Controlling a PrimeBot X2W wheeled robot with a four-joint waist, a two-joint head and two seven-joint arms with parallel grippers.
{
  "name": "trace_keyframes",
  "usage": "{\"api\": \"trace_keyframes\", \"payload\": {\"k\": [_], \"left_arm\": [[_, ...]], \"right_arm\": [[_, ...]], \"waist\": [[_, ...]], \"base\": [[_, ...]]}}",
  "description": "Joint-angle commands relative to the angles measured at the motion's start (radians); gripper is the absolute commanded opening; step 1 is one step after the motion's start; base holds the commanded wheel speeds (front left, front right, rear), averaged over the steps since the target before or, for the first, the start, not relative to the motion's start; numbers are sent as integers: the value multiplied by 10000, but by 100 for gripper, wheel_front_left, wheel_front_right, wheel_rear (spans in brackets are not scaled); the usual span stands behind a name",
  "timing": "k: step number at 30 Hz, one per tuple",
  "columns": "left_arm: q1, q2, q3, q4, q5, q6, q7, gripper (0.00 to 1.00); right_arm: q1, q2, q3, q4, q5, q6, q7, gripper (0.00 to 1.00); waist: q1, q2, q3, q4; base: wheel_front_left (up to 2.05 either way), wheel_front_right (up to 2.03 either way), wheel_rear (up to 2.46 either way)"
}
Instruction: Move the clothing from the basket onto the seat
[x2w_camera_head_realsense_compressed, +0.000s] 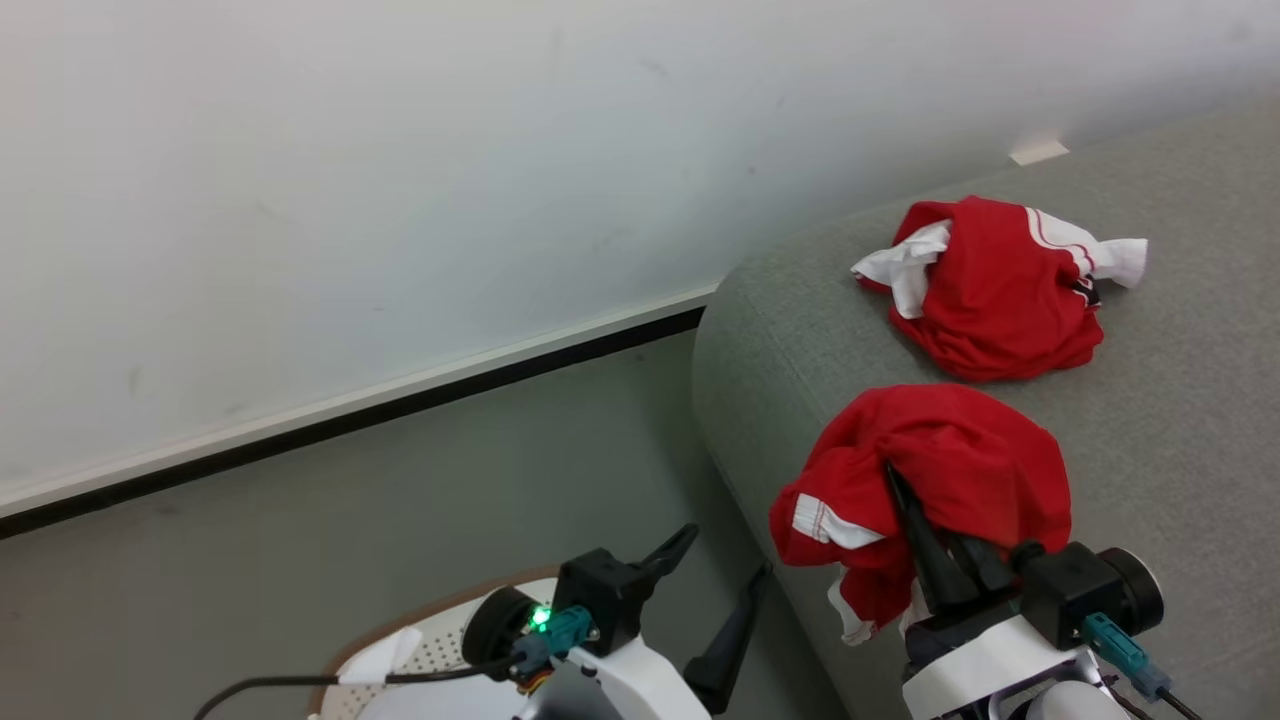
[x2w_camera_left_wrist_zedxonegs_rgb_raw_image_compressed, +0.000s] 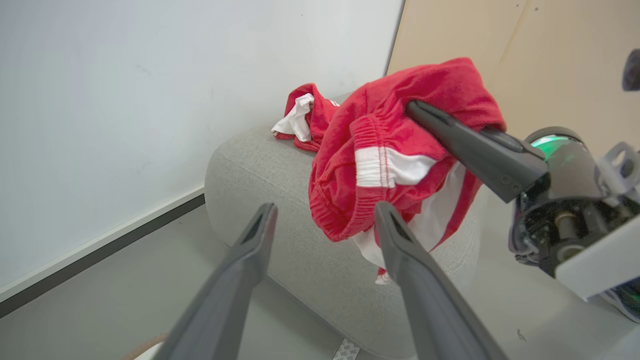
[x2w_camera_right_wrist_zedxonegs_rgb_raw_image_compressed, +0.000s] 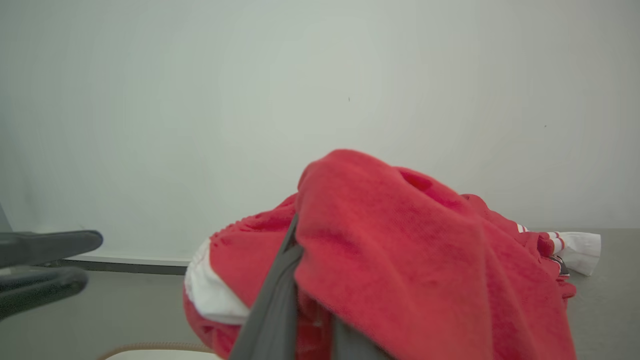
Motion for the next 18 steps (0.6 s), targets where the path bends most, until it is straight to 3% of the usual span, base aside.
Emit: {"api": "trace_keyframes", "payload": {"k": [1, 9, 18], "left_arm": [[-90, -1, -45, 45, -76, -9, -63, 100], [-317, -60, -319, 81, 18, -242, -284, 100], [-1933, 514, -430, -357, 732, -752, 161, 100]], "right_arm": [[228, -94, -166, -246, -109, -22, -1, 0], [250, -221, -775, -701, -42, -22, -1, 0], [-1985, -426, -2567, -1580, 214, -22, -2, 0]], "waist": [[0, -1, 287, -544], [0, -1, 937, -876], [0, -1, 4185, -234]], "base": [[0, 0, 0], [0, 0, 0], [0, 0, 0]]}}
